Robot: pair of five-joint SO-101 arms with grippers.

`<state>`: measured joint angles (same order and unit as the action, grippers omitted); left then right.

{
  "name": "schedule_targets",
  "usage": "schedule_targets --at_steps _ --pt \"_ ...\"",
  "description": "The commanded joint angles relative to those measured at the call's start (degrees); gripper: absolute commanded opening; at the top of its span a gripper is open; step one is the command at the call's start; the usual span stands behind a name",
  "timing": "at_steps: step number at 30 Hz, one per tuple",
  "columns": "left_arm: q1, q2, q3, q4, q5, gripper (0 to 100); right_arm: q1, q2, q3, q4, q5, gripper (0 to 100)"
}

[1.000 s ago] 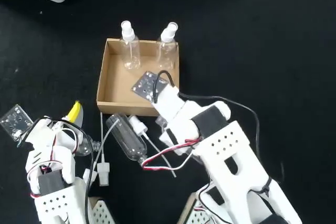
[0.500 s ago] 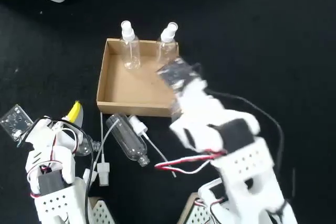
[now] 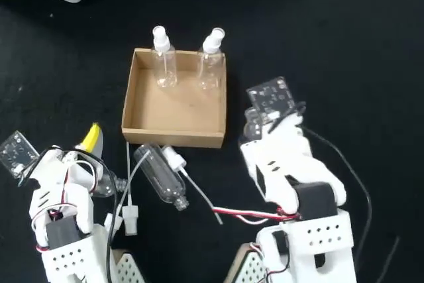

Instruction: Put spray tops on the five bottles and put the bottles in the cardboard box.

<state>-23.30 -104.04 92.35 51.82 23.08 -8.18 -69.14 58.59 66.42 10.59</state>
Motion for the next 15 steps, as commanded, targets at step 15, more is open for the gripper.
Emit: schedule_targets --at_steps 15 --pt "16.7 -0.4 -23.1 19.5 1.4 22 11.5 -2.2 7.1 -15.6 -10.9 9.2"
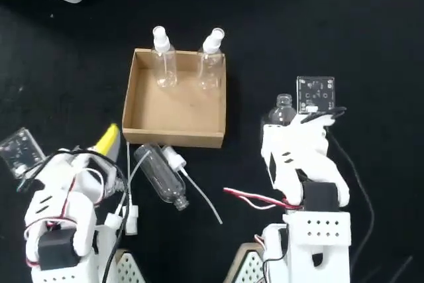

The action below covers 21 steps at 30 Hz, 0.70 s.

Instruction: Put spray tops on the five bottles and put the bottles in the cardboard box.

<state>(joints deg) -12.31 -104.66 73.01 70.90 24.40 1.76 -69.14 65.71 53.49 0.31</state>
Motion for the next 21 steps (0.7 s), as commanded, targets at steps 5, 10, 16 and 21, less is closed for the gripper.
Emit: schedule_targets --at_steps 5,10,16,21 --pt "13.6 0.2 -3.5 -0.4 0.1 18 1.7 -2.2 2.6 -6.2 -0.6 9.2" --pt "20.0 0.3 -3.6 -0.4 0.4 11 2.6 -2.2 3.6 -8.1 -0.6 9.2" --pt "27.4 0.3 -3.6 -5.4 3.1 4 3.4 -2.2 3.6 -8.1 -0.6 9.2" --pt "33.5 0.3 -3.6 -5.6 4.6 3 3.4 -2.2 3.7 -8.1 -0.6 9.2"
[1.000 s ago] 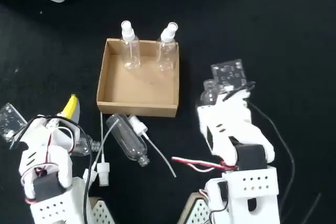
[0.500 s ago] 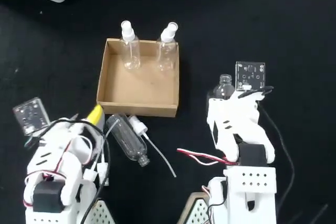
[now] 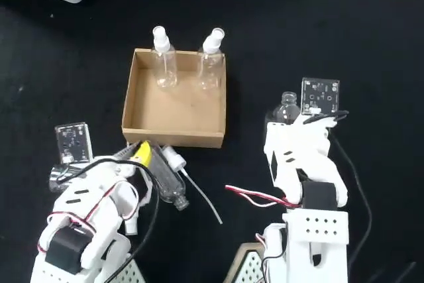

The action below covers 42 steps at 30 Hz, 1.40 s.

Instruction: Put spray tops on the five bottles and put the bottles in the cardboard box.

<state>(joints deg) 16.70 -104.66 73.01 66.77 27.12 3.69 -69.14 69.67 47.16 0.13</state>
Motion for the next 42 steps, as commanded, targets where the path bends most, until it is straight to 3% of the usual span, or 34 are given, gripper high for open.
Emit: schedule_targets --at_steps 1,13,25,31,37,42 --pt "5.1 0.3 -3.6 -1.5 2.0 3 1.5 -2.2 -0.2 -1.8 -0.4 9.2" --pt "12.4 26.6 -10.4 -5.1 7.1 4 4.3 -2.2 -0.3 -1.8 -1.9 9.2" --pt "12.8 56.4 -22.5 -5.1 13.6 5 5.5 -2.2 -0.7 -1.8 -2.0 9.2" --pt "12.8 65.9 -25.5 -5.1 16.6 18 5.5 -2.2 -0.7 -1.8 -1.8 9.2" --pt "12.7 72.4 -28.9 -5.6 17.7 15 5.5 -2.2 -0.7 -1.8 -1.8 9.2" --pt "12.2 78.2 -27.2 -12.0 17.7 14 5.5 -2.2 -0.7 -1.8 -1.8 9.2"
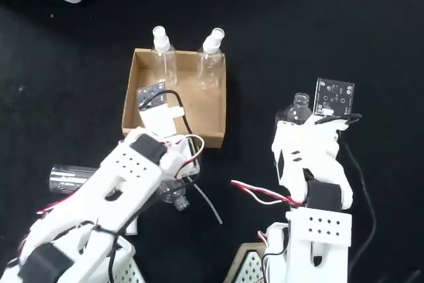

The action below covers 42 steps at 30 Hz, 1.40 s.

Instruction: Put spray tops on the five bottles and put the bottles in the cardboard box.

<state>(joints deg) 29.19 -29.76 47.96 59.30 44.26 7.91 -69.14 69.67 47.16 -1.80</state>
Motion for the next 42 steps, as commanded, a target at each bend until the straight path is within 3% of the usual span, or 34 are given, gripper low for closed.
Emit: schedule_targets --at_steps 1,8,15,26,38,42 --pt "-0.4 4.3 -2.0 -5.3 0.4 14 1.3 -2.2 -0.7 -1.8 0.1 9.2" --pt "-0.8 8.6 -2.1 -6.2 0.4 15 1.3 -2.2 -0.7 -1.8 0.1 9.2" --pt "-7.2 8.8 -0.7 -9.2 0.4 15 1.3 -2.2 -0.7 -1.8 0.1 9.2" --pt "-7.0 8.8 4.9 -17.5 0.4 14 1.3 -2.2 -0.7 -1.8 0.1 9.2" --pt "-6.9 8.9 6.9 -17.5 0.5 14 1.3 -2.2 -0.7 -1.8 0.1 9.2" --pt "-6.9 8.9 6.9 -17.6 0.5 6 1.3 -2.2 -0.7 -1.8 0.1 9.2"
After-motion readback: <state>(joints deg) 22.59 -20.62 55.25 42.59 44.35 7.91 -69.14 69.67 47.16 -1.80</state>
